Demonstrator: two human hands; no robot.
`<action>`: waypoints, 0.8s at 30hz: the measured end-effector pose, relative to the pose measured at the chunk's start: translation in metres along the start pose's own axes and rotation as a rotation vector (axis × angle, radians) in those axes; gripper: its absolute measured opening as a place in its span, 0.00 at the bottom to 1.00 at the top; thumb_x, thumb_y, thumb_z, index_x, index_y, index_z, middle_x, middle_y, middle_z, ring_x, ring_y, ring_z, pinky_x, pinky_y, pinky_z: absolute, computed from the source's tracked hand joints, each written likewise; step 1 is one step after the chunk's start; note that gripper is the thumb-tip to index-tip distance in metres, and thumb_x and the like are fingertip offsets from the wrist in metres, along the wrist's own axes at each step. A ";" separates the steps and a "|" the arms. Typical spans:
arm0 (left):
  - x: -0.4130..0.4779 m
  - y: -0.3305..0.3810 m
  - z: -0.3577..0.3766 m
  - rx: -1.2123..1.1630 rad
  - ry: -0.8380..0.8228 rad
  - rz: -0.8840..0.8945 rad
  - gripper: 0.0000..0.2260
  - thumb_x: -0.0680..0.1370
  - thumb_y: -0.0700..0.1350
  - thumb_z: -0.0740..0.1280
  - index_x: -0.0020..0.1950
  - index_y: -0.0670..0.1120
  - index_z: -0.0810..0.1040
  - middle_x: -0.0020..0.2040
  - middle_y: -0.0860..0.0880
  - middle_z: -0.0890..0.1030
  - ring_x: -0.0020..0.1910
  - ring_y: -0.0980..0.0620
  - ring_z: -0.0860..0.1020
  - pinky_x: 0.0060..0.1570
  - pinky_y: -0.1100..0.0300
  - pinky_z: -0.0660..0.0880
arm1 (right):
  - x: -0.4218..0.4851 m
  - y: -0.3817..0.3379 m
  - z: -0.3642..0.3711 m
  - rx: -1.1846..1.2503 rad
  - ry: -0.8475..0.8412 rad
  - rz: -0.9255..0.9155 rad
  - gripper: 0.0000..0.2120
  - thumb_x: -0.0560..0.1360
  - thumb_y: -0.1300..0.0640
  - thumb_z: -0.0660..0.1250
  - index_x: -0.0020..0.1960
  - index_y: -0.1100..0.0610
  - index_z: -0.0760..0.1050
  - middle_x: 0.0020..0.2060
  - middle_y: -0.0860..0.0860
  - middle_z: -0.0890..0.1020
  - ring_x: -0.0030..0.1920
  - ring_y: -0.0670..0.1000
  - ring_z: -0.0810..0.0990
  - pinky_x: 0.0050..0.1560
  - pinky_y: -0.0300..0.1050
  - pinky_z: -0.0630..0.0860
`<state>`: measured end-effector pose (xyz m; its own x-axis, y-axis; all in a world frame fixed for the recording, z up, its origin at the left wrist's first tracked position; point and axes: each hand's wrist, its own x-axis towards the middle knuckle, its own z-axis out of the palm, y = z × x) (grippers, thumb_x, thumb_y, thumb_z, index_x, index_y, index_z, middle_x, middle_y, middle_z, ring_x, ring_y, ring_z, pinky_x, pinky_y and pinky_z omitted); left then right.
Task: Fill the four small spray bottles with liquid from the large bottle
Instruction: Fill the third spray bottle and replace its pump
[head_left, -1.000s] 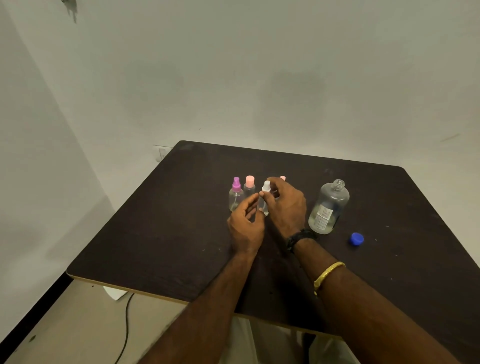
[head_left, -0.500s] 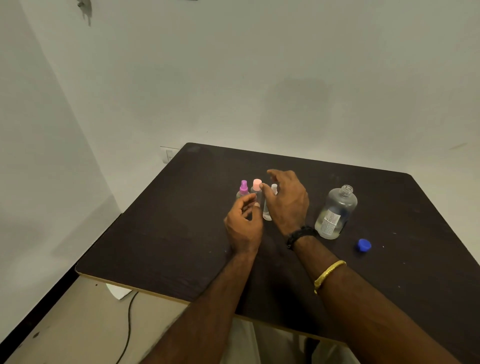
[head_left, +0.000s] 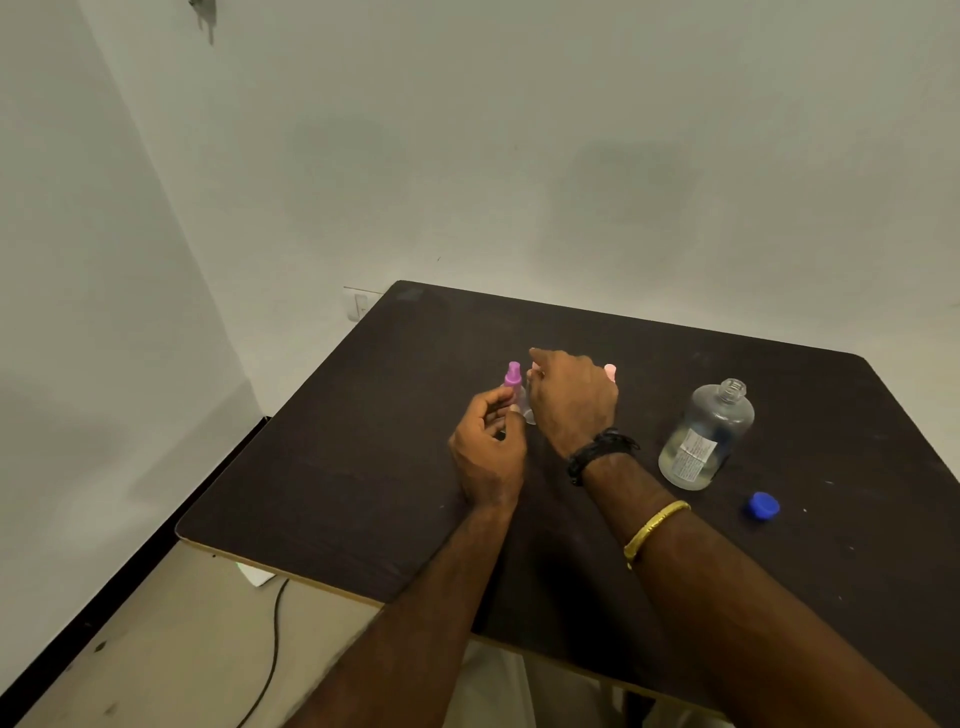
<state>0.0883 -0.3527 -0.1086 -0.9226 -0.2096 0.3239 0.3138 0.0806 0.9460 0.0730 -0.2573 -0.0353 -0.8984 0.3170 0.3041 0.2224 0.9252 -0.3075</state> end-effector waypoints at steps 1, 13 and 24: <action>0.000 0.000 0.000 -0.002 0.001 0.000 0.11 0.78 0.37 0.71 0.60 0.45 0.82 0.50 0.56 0.83 0.50 0.61 0.83 0.52 0.63 0.82 | 0.001 0.000 -0.001 0.012 0.001 0.006 0.14 0.82 0.50 0.63 0.64 0.52 0.79 0.53 0.53 0.85 0.53 0.54 0.83 0.67 0.62 0.74; -0.003 0.006 0.001 -0.033 0.014 0.038 0.10 0.78 0.38 0.72 0.60 0.43 0.83 0.50 0.52 0.85 0.48 0.60 0.84 0.50 0.61 0.83 | -0.012 -0.004 -0.023 0.073 0.180 -0.080 0.16 0.82 0.50 0.63 0.67 0.53 0.79 0.59 0.53 0.84 0.57 0.55 0.83 0.57 0.49 0.78; -0.010 0.027 0.008 -0.070 0.012 0.141 0.19 0.75 0.42 0.77 0.65 0.43 0.81 0.60 0.55 0.82 0.57 0.65 0.80 0.56 0.64 0.80 | -0.024 0.011 -0.037 0.260 0.399 -0.131 0.15 0.82 0.51 0.65 0.67 0.53 0.79 0.59 0.51 0.84 0.54 0.50 0.84 0.51 0.36 0.71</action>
<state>0.1042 -0.3410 -0.0867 -0.8657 -0.2127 0.4531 0.4553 0.0417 0.8894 0.1109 -0.2467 -0.0129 -0.6861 0.3033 0.6612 -0.0306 0.8961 -0.4428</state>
